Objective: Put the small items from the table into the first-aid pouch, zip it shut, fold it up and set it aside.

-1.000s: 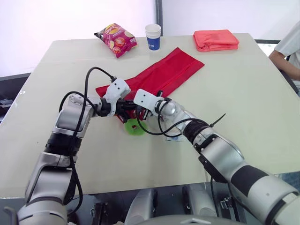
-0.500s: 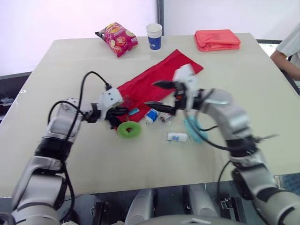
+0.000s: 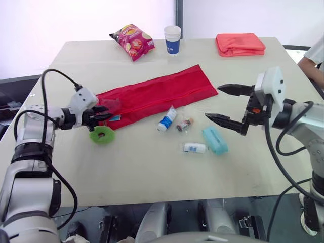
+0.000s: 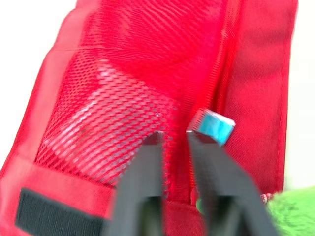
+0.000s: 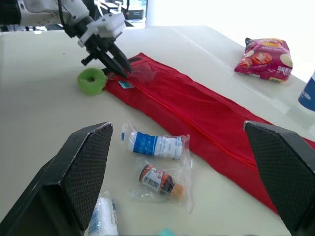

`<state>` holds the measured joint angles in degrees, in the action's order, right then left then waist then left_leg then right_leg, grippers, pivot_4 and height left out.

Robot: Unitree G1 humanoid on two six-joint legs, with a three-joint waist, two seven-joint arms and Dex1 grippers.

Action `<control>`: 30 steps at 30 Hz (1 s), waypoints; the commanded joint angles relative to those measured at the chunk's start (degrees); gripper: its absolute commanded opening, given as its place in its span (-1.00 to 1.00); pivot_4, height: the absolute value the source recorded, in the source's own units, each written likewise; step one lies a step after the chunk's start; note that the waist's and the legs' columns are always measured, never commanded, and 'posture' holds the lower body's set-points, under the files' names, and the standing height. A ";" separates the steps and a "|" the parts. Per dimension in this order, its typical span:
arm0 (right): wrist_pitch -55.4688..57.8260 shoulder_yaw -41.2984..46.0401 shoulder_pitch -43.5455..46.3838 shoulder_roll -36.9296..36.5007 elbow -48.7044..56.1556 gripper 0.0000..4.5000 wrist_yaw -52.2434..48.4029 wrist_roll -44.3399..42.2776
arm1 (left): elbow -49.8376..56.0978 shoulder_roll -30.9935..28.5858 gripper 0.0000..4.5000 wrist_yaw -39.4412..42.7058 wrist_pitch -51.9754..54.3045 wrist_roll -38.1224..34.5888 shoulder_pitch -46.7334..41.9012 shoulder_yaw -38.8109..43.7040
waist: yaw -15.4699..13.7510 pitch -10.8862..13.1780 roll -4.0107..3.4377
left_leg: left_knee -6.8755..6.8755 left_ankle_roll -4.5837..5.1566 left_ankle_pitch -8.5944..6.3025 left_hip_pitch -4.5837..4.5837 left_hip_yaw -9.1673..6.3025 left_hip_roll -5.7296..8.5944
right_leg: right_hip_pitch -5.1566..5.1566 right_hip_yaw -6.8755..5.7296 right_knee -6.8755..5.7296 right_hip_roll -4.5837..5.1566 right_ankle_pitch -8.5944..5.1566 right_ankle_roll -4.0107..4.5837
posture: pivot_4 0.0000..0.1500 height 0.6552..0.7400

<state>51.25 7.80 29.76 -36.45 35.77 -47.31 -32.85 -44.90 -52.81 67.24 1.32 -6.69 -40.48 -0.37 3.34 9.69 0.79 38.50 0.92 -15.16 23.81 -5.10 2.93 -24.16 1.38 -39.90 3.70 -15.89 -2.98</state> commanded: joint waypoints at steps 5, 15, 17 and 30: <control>-0.41 -0.18 0.47 0.56 3.05 1.00 4.57 -4.32 | 9.92 -2.88 0.99 1.03 2.47 -0.41 3.40 2.47 | -0.16 0.00 0.00 | 0.01 -0.09 0.05 0.01 -0.01 -0.01 | 0.00 0.01 0.01 0.01 0.00 0.00 | 1.00 1.00; -2.25 -1.62 1.37 -1.01 2.23 1.00 5.39 -5.52 | 2.27 -0.37 0.99 -10.39 -13.09 14.88 -2.79 -6.46 | -1.10 0.00 0.02 | 0.05 -0.07 0.04 0.00 0.02 0.04 | 0.04 0.01 0.03 0.01 0.00 0.00 | 1.00 1.00; -2.44 -1.72 1.35 -1.23 2.25 1.00 5.69 -5.72 | 0.01 0.40 0.99 -12.46 -15.00 16.42 -3.94 -7.33 | -1.09 0.00 0.02 | 0.06 -0.06 0.04 0.00 0.02 0.05 | 0.05 0.00 0.03 0.01 0.00 0.00 | 1.00 1.00; -1.88 0.58 -0.44 -3.66 3.84 1.00 7.41 -9.53 | 8.85 6.55 0.99 -1.47 9.60 2.06 -6.82 -1.33 | -0.89 0.03 0.07 | 0.12 -0.06 0.04 0.03 -0.03 0.04 | 0.08 -0.05 0.01 -0.01 0.00 0.00 | 1.00 1.00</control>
<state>49.75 5.59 29.08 -39.26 37.44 -40.47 -40.83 -39.21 -46.94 65.17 8.70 -3.79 -45.98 -2.09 2.44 9.71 0.86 38.64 0.85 -15.13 23.83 -5.14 2.96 -24.07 1.33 -39.88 3.69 -15.89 -2.99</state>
